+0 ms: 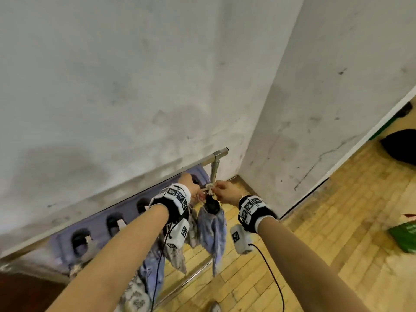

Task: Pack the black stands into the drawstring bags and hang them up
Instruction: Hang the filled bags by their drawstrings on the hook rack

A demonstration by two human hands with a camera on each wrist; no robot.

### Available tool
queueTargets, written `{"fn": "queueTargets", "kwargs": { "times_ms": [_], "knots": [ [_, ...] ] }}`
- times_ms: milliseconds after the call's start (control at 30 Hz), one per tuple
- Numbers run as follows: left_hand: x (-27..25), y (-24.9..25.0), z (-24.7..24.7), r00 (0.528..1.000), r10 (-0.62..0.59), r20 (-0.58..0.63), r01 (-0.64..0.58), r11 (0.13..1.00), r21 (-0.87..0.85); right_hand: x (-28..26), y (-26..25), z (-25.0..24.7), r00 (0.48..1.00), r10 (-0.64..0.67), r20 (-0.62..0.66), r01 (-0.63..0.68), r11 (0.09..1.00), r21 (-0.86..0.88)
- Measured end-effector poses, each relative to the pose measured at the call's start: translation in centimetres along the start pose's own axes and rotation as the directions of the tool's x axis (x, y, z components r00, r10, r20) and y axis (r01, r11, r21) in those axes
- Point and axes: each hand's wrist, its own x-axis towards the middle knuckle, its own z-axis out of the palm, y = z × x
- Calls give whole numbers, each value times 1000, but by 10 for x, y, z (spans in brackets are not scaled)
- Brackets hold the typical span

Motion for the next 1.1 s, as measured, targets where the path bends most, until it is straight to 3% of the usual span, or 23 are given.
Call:
{"fn": "queueTargets", "kwargs": {
  "times_ms": [100,133,167,200,267,300,333,367,400,433,533,600,933,1100],
  "knots": [
    [-11,10,0,998,14,-66,-14,1000,-9,21,5,-4,999,-29,38,32,997,-65],
    [-20,16,-5,990,81,-119,-87,995,-41,27,7,-4,998,-29,60,34,996,-86],
    [-24,19,-9,966,246,-76,-251,966,-60,31,9,-4,997,-26,72,33,994,-101],
    [-32,22,-19,877,475,67,-455,868,-196,34,11,-5,996,-33,82,42,992,-116],
    [-22,18,-23,622,721,306,-641,693,-331,39,14,-6,992,-57,110,74,984,-160],
    [-16,25,-21,629,724,283,-664,690,-289,41,14,-8,990,-68,126,91,977,-194],
    [-29,38,-16,814,528,244,-482,847,-224,42,16,-9,987,-73,140,104,968,-227],
    [-35,45,-15,929,366,58,-363,930,-59,42,18,-11,985,-72,156,110,961,-252],
    [-41,40,0,979,202,-9,-195,953,232,42,20,-11,983,-62,175,108,958,-265],
    [-42,38,10,997,40,61,-58,942,330,43,23,-11,979,-54,194,105,959,-263],
    [-27,29,29,991,-49,-125,84,950,301,40,26,-9,978,-52,203,98,969,-225],
    [-24,29,30,987,-64,-146,108,943,314,40,29,-7,979,-47,198,81,982,-169],
    [-25,29,23,990,-139,-14,137,949,285,36,41,-3,984,-102,146,122,984,-133],
    [-27,23,6,986,-74,150,84,995,-60,36,35,-8,989,-70,128,87,988,-131]
  ]
}}
